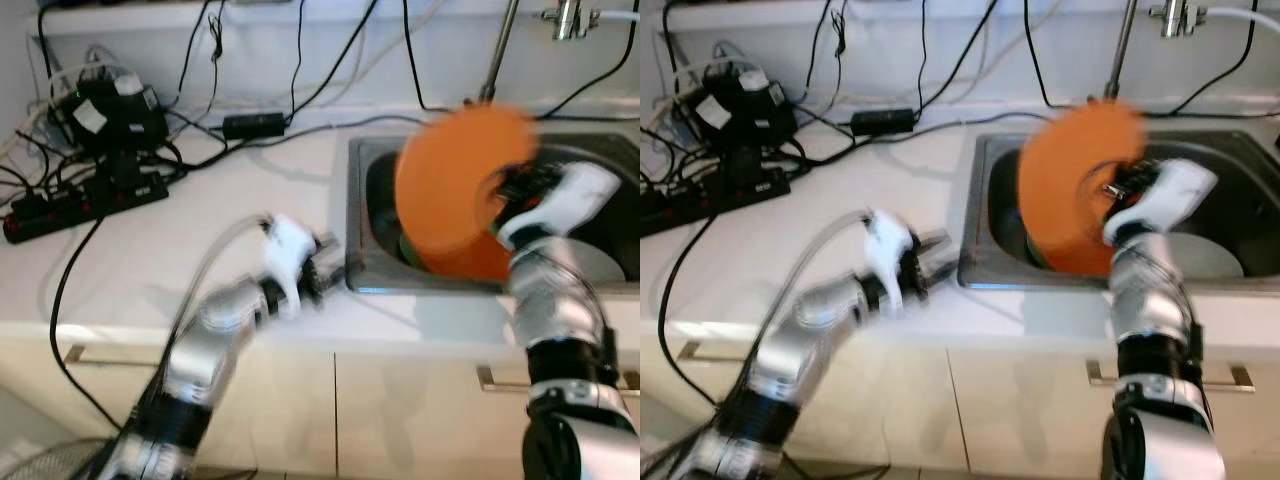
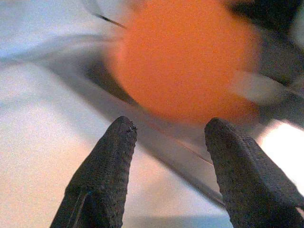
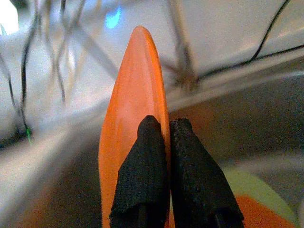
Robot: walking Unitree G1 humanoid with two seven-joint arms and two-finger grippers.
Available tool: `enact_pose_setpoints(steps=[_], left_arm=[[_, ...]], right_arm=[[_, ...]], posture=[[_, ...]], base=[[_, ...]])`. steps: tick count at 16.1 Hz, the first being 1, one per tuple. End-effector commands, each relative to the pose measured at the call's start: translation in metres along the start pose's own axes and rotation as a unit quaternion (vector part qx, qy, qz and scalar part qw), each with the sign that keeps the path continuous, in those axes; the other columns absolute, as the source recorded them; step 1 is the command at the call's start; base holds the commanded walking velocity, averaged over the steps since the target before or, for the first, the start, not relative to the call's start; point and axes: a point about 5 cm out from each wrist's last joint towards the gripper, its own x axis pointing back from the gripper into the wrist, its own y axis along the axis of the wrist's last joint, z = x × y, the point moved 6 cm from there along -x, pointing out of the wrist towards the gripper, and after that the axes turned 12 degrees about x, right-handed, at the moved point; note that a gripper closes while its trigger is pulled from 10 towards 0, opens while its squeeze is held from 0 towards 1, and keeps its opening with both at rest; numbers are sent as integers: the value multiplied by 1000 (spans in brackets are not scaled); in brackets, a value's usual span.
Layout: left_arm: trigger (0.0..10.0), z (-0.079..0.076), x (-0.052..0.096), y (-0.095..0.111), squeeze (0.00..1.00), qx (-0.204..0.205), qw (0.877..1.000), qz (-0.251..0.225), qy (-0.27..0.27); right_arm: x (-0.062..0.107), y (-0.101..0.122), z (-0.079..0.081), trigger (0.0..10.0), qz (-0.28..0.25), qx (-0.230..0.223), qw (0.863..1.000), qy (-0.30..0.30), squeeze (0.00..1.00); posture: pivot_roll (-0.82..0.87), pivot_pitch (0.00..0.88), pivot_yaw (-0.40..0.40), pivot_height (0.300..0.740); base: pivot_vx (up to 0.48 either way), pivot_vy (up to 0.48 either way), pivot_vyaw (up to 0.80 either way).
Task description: Kitchen organization
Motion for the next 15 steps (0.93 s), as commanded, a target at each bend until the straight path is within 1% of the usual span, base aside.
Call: enact_pose_setpoints(steps=[1, 4, 6, 9, 12, 13, 14, 15], left_arm=[[10000, 24, 0, 14, 0, -10, 997, -33, 63], [10000, 26, 1, 15, 0, -9, 997, -32, 65], [10000, 28, 0, 15, 0, -7, 997, -32, 67], [10000, 24, -1, 7, 0, -1, 998, -22, 52], [10000, 30, 0, -5, 0, 7, 998, -8, 67], [10000, 35, 1, -13, 0, 2, 997, 8, 80], [10000, 36, 2, -17, 0, -2, 996, 15, 85], [10000, 41, 3, -24, 0, 2, 995, 29, 99]], right_arm=[[1, -4, 10, 10000, 0, 30, 999, 15, 0], [0, -4, 11, 10000, 0, 28, 999, 17, 0], [-1, -4, 11, 10000, -4, 35, 999, 16, 0], [-2, -4, 11, 10000, -6, 38, 999, 14, 0], [-2, -6, 10, 10000, -5, 41, 999, 12, 0], [-1, -7, 9, 10000, -3, 46, 999, 11, 0], [-1, -8, 8, 10000, -2, 49, 999, 10, 0], [-1, -9, 7, 10000, -2, 53, 999, 11, 0]], posture=[[39, 0, 54, 740], [42, 0, 52, 740], [42, 0, 52, 740], [41, 0, 55, 740], [40, 0, 54, 740], [36, 0, 55, 740], [36, 0, 55, 740], [36, 0, 56, 740]], base=[[0, 0, 0], [0, 0, 0], [0, 0, 0], [0, 0, 0], [0, 0, 0], [0, 0, 0], [0, 0, 0], [0, 0, 0]])
